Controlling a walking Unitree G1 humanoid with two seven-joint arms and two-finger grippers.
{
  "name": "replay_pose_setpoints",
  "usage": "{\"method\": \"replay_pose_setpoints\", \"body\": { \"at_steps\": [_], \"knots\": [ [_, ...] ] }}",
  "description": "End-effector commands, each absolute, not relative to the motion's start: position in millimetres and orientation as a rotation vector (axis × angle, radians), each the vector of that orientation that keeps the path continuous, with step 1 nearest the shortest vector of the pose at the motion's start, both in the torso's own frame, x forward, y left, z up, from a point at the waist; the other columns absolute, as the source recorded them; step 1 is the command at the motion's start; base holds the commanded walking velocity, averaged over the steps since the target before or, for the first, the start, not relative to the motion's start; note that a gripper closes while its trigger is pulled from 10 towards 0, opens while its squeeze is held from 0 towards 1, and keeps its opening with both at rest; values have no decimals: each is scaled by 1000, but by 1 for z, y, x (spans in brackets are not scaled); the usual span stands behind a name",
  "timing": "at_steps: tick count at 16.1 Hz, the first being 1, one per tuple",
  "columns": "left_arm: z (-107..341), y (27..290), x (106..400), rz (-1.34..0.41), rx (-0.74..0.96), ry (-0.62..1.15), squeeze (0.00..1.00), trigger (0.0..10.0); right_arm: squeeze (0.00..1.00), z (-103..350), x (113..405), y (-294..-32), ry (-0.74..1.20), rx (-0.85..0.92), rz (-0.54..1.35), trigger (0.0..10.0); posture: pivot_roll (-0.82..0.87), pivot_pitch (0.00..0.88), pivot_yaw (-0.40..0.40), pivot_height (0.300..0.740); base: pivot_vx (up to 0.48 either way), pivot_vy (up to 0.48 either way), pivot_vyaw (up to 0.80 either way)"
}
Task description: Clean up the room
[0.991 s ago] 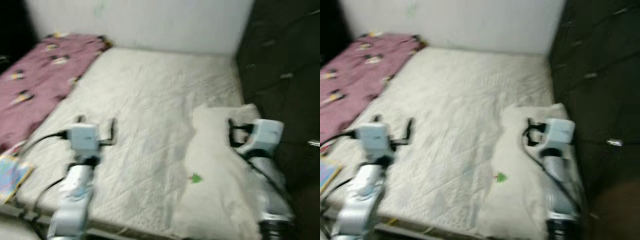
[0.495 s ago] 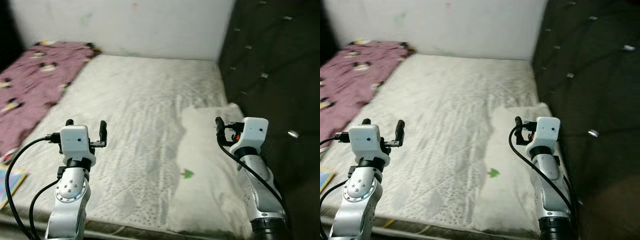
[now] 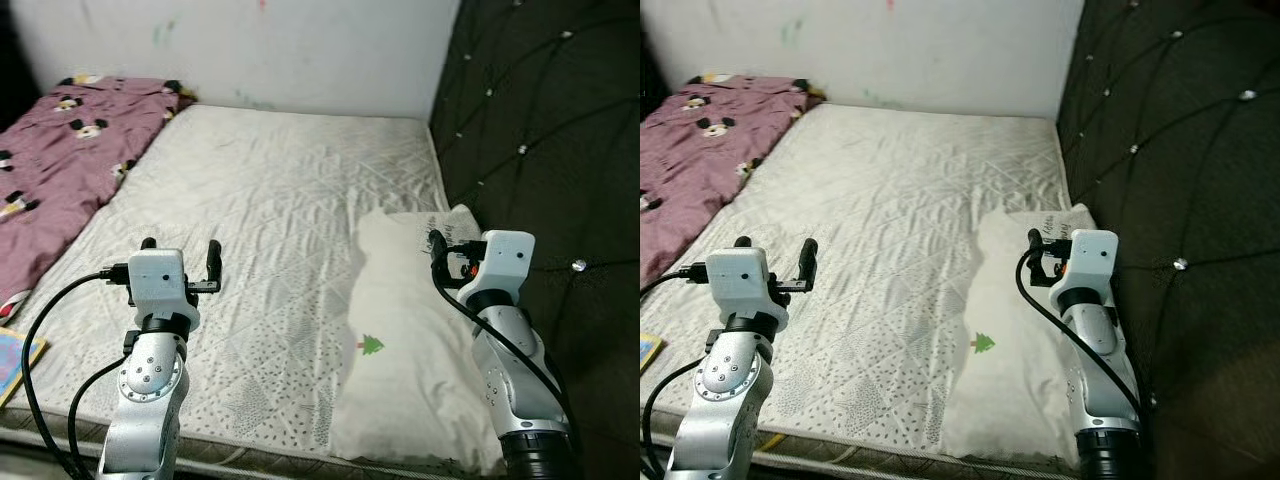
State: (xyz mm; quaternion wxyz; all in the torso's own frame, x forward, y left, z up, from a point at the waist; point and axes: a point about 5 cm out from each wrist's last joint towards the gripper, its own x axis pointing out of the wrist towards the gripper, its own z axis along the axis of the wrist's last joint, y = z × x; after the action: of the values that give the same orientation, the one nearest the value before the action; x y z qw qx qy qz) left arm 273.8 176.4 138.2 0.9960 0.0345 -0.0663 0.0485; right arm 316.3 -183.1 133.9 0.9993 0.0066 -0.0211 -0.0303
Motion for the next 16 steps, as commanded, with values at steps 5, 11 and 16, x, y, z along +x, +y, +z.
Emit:
{"method": "replay_pose_setpoints", "body": {
  "at_steps": [5,11,16],
  "knots": [
    [136,178,273,92,76,-117,0,10000,0,136,319,-180,-52,18,-50,10000,-5,0,27,740,0,480,0],
    [135,178,273,88,77,-114,0,10000,0,132,317,-179,-43,11,-45,10000,-7,4,32,740,0,480,0],
    [136,177,273,85,73,-126,0,10000,0,129,317,-176,-33,9,-31,10000,-6,6,31,740,0,384,0]
  ]
}}
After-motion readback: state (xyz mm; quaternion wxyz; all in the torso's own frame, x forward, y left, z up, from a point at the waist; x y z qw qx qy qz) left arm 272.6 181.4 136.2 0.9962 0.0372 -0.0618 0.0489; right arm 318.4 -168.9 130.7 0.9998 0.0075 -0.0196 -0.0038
